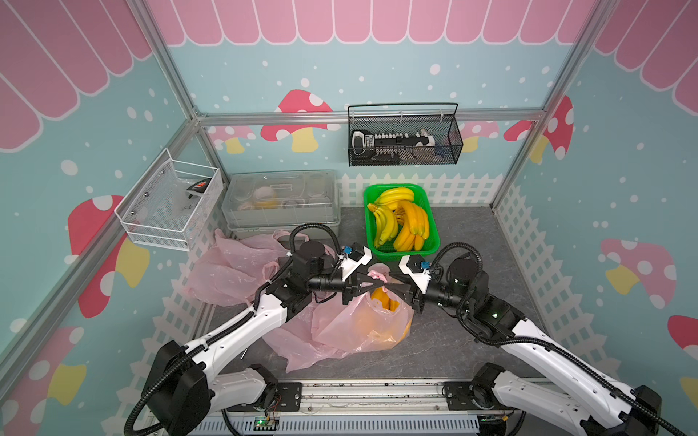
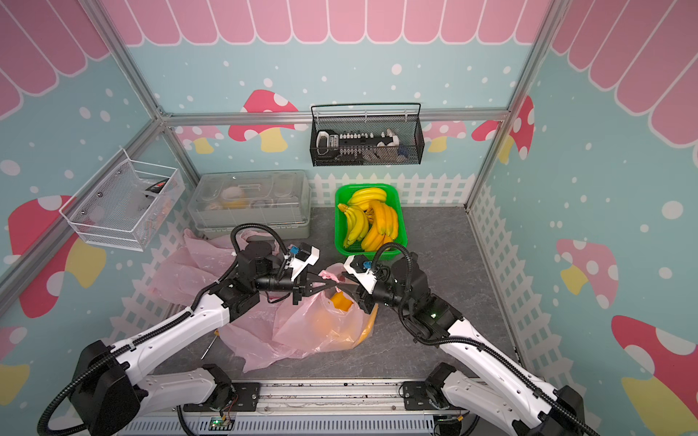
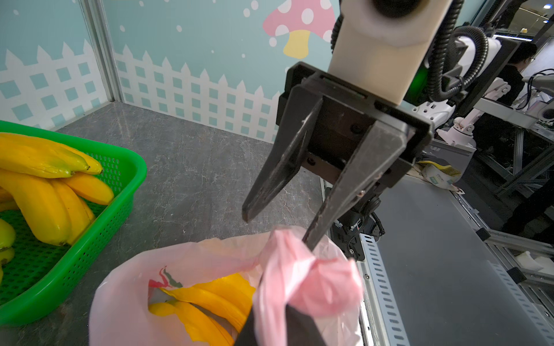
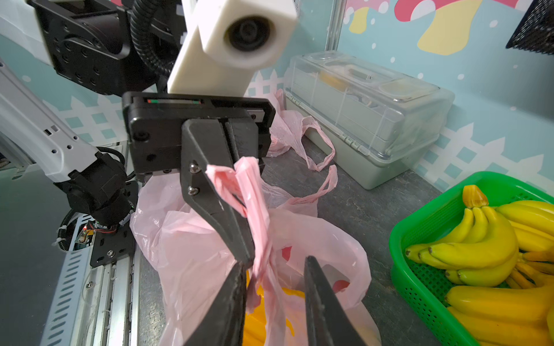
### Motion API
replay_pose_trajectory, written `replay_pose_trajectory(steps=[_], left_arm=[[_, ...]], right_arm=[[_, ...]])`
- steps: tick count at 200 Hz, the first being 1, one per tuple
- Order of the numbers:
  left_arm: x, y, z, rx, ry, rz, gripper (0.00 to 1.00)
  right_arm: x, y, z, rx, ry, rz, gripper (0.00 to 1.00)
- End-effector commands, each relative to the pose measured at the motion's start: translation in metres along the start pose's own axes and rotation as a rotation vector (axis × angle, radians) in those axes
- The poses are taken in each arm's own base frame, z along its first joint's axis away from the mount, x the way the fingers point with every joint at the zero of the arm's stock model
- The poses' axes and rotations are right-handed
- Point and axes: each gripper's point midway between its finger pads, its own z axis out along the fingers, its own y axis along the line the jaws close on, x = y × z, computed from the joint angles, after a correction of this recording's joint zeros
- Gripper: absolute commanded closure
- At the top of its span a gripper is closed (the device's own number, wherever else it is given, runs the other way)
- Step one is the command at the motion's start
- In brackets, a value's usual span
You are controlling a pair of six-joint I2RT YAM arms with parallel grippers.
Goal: Place the banana into a plastic bag & tie a knot
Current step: Cross the plastic bag at the center of the board.
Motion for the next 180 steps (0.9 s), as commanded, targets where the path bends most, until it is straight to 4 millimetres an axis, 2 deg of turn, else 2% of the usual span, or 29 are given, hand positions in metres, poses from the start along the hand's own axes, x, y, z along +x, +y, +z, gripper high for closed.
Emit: replay_pose_trajectory(steps=[1,13,25,50,102,133,180], left_arm=[[-0.005,-0.002,0.0,0.01,-0.002,0.03,1.0],[-0.006,-0.003,0.0,0.012,-0.002,0.029,1.0],[-0.005,-0.004,-0.001,0.012,-0.001,0.035,1.0],[-0.003,-0.002,-0.001,0.001,0.007,0.034,1.0],[-0.002,-0.001,-0.001,0.001,0.013,0.04,1.0],[-0.001,-0.003,-0.001,0.014,0.016,0.041,1.0],[0.0,-0.009,0.001,0.055,0.022,0.037,1.0]], right_arm=[[0.006,0.003,0.003,-0.027,0.02,-0.01,0.72],[0.007,0.002,0.003,-0.019,0.028,-0.012,0.76],[0.008,0.001,0.002,-0.014,0.031,-0.014,0.77],[0.006,0.003,-0.003,-0.009,0.021,-0.012,0.71],[0.002,0.0,-0.016,0.036,0.023,-0.004,0.69],[0.011,0.0,-0.009,0.025,0.056,0.002,0.7],[0.006,0.002,-0.004,-0.005,0.045,-0.002,0.73]])
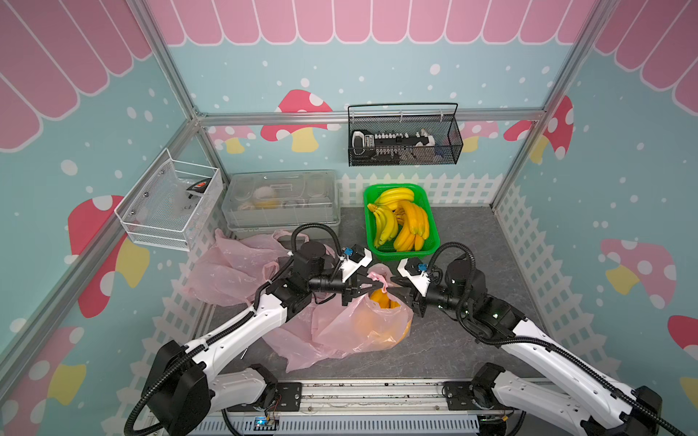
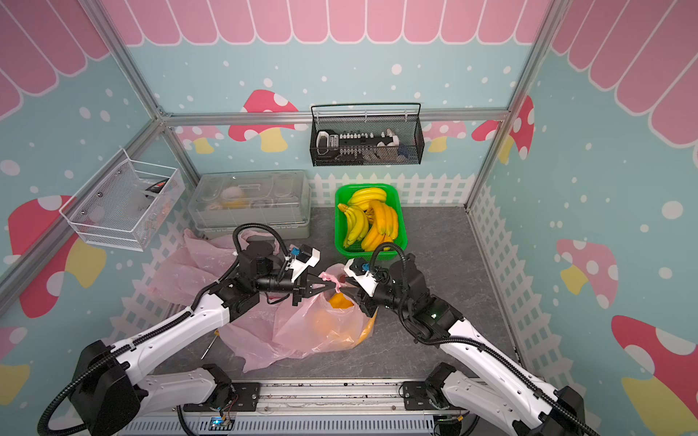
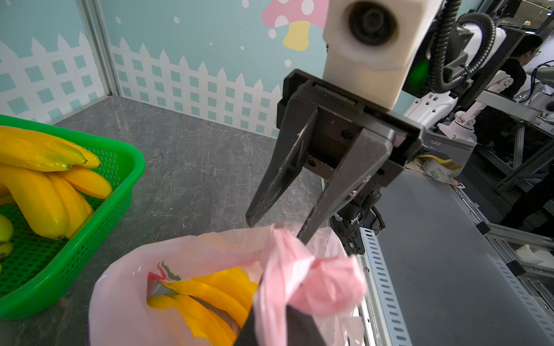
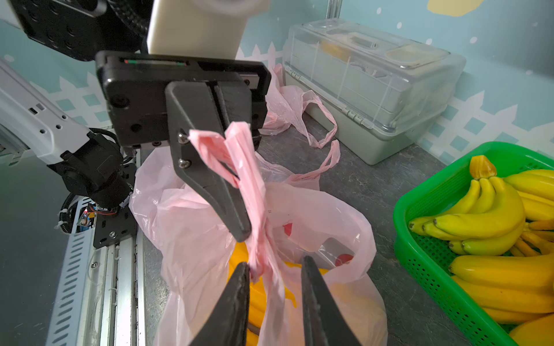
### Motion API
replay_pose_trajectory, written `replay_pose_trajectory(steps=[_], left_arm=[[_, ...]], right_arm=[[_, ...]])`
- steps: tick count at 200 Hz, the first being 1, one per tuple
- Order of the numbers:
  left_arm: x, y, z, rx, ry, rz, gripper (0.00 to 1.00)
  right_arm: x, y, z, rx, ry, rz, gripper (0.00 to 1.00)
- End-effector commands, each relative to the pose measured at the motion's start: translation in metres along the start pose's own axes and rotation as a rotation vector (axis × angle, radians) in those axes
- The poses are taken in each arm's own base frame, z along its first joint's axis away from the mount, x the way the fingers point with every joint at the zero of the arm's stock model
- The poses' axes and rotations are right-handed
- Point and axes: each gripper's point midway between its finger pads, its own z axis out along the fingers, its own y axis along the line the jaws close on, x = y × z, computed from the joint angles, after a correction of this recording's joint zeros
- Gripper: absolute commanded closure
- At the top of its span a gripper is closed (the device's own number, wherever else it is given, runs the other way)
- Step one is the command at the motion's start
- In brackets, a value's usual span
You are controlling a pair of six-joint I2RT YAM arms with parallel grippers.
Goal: Place the banana into a plastic bag & tie a knot
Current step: Cross the plastic bag at the center of the board.
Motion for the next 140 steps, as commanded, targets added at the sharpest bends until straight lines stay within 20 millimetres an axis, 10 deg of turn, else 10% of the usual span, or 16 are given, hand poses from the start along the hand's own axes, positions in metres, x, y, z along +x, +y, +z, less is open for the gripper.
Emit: replay_pose_trajectory(steps=[1,140], left_arm=[[-0.006,-0.007,0.001,0.047,0.001,0.032,1.0],[-0.001,-0.007,0.003,0.052,0.026,0.026,1.0]], right_arm=[[-0.013,0.002,-0.002,-0.017,-0.033,-0.026,0.73],[-0.015,0.003,-0.008,-0.009,-0.027,-0.027,0.78]])
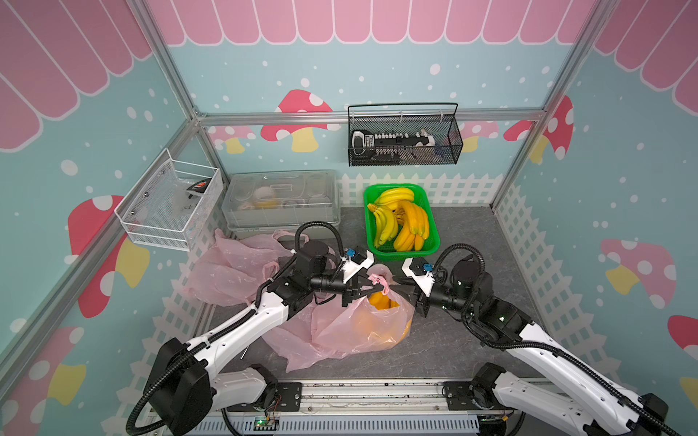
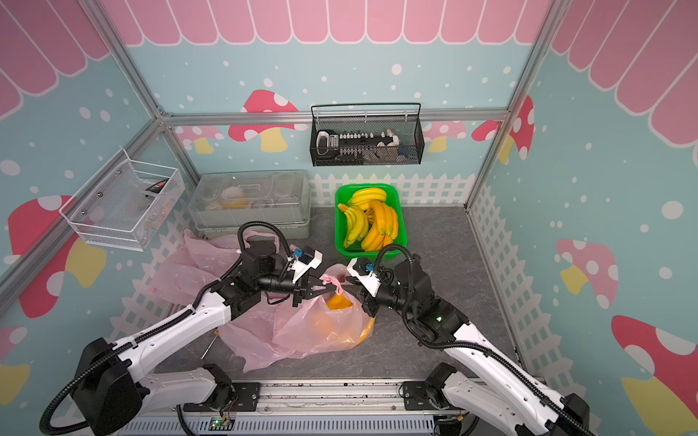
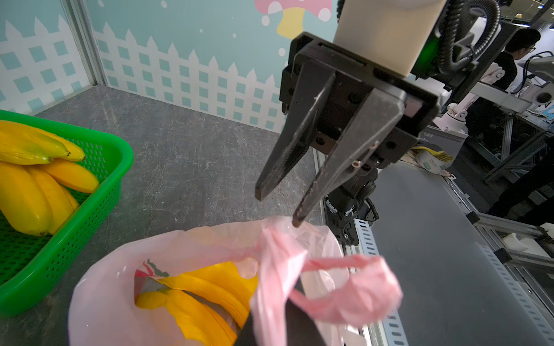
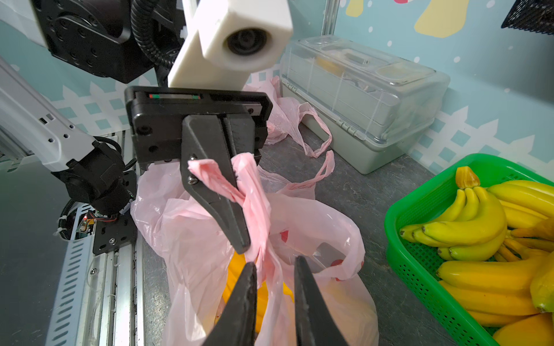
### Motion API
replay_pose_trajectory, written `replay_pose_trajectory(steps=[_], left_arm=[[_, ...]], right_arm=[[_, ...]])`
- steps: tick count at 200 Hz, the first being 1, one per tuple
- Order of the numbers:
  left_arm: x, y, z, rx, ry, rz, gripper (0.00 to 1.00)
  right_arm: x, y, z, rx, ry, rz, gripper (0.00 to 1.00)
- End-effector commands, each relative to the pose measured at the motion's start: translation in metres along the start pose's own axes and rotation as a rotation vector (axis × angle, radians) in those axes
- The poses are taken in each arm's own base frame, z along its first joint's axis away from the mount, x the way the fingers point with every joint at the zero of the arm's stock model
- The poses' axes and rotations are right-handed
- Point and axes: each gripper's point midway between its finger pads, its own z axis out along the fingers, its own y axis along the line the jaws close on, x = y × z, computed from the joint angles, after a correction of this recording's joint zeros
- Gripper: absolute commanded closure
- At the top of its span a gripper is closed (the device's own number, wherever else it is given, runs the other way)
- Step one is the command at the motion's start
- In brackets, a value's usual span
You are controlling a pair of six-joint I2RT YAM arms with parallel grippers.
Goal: Place the banana into a plastic bag & tie a knot
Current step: Cross the plastic bag at the center of the board.
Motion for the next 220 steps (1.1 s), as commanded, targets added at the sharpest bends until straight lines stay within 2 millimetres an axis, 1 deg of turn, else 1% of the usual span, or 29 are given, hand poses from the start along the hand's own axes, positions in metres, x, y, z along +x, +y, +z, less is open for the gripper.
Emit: replay_pose_trajectory(steps=[1,36,74,96,145,163,181,196,220], left_arm=[[-0.007,-0.006,0.001,0.029,-0.005,0.035,1.0],[-0.009,-0.008,0.0,0.038,-0.008,0.038,1.0],[-0.008,-0.008,0.001,0.047,-0.005,0.035,1.0],[-0.009,-0.009,0.002,0.054,-0.003,0.034,1.0],[-0.007,-0.01,0.005,0.066,0.011,0.03,1.0],[-0.006,-0.011,0.005,0.066,0.014,0.028,1.0],[-0.005,-0.01,0.005,0.065,0.017,0.026,1.0],[-0.005,-0.01,0.005,0.063,0.018,0.023,1.0],[-0.006,-0.005,0.004,0.023,0.021,0.008,0.94]], right_arm=[[-0.003,0.002,0.003,-0.024,0.008,-0.012,0.78],[-0.004,0.001,0.006,-0.028,0.009,-0.016,0.8],[-0.002,0.008,0.013,-0.071,0.02,-0.016,0.8],[-0.001,0.01,0.016,-0.087,0.027,-0.016,0.83],[-0.008,0.013,0.021,-0.105,0.009,-0.024,0.86],[-0.008,0.015,0.023,-0.115,0.01,-0.023,0.9],[-0.008,0.016,0.025,-0.125,0.01,-0.022,0.92],[-0.009,0.018,0.026,-0.129,0.005,-0.025,0.95],[-0.012,0.014,0.025,-0.102,-0.008,-0.017,1.0]])
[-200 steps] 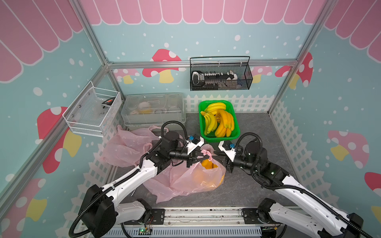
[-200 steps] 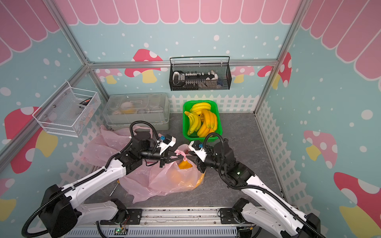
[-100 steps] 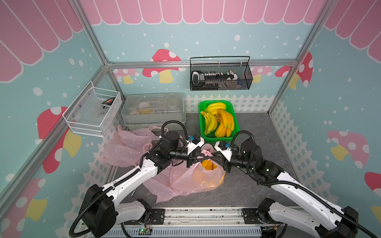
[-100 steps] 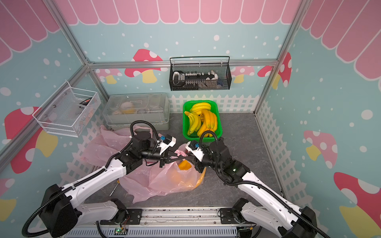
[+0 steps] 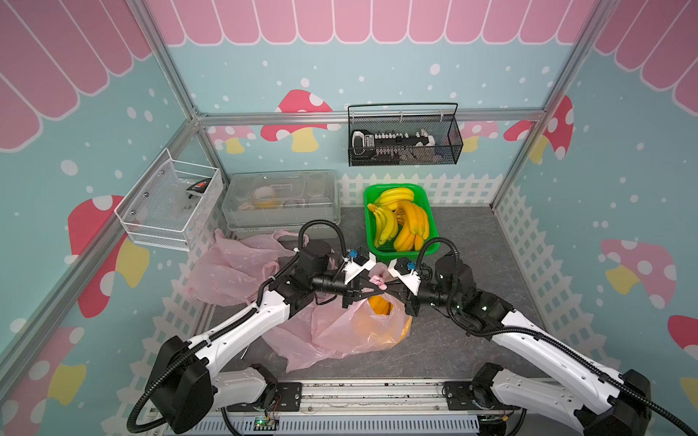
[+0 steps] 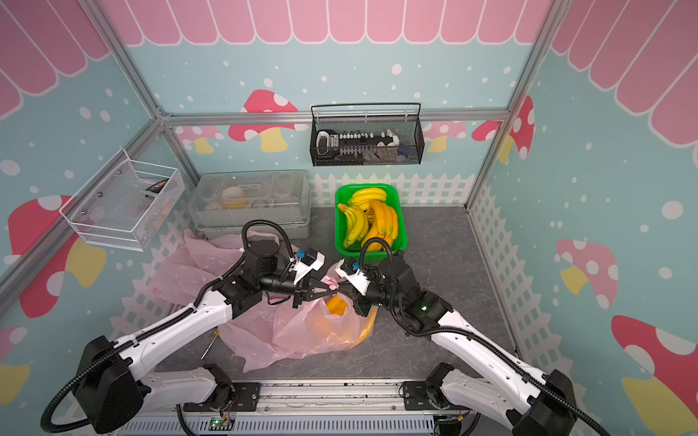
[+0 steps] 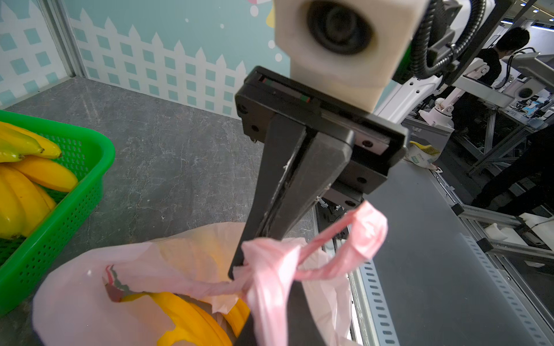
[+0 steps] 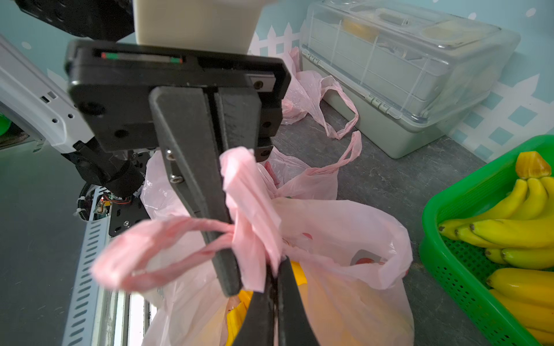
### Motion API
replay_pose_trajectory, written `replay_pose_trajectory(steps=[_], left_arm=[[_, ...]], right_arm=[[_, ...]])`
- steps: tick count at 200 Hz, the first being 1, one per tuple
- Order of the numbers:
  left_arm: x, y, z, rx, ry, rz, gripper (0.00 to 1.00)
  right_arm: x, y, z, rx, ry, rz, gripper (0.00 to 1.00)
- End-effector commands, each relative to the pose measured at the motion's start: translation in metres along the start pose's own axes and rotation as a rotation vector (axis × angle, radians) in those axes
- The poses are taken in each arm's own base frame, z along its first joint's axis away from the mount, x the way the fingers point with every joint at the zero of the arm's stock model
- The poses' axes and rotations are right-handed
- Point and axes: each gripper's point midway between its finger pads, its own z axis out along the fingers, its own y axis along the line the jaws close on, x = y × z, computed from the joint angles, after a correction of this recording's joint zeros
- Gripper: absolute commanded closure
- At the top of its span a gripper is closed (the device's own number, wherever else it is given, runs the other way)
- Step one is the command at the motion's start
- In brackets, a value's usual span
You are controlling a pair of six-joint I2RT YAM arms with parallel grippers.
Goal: Place the banana into a plastic bag & tie a knot
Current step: Cross the plastic bag at the center of the board.
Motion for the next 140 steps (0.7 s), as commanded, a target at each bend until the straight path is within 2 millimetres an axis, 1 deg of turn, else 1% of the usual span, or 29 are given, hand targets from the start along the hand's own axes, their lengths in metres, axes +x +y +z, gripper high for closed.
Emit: replay_pose_trajectory(steps=[1,36,45,77,97,140], left_arm=[[-0.009,0.002,0.0,-0.021,-0.003,0.021,0.94],[-0.01,0.022,-0.008,-0.186,-0.04,-0.037,0.83],[-0.009,0.026,-0.012,-0.23,-0.058,-0.052,0.82],[-0.005,0.04,-0.033,-0.421,-0.126,-0.081,0.73],[-0.008,0.037,-0.046,-0.486,-0.162,-0.08,0.65],[-0.015,0.035,-0.073,-0.617,-0.232,-0.083,0.63]], right_arm=[[-0.028,0.006,-0.004,-0.015,-0.087,-0.05,1.0],[-0.029,-0.011,-0.007,0.086,-0.113,0.001,1.0],[-0.029,-0.014,-0.007,0.107,-0.12,0.02,1.0],[-0.027,-0.021,-0.006,0.146,-0.144,0.06,1.0],[-0.027,-0.022,-0.003,0.14,-0.145,0.075,1.0],[-0.033,-0.024,0.0,0.148,-0.168,0.102,1.0]])
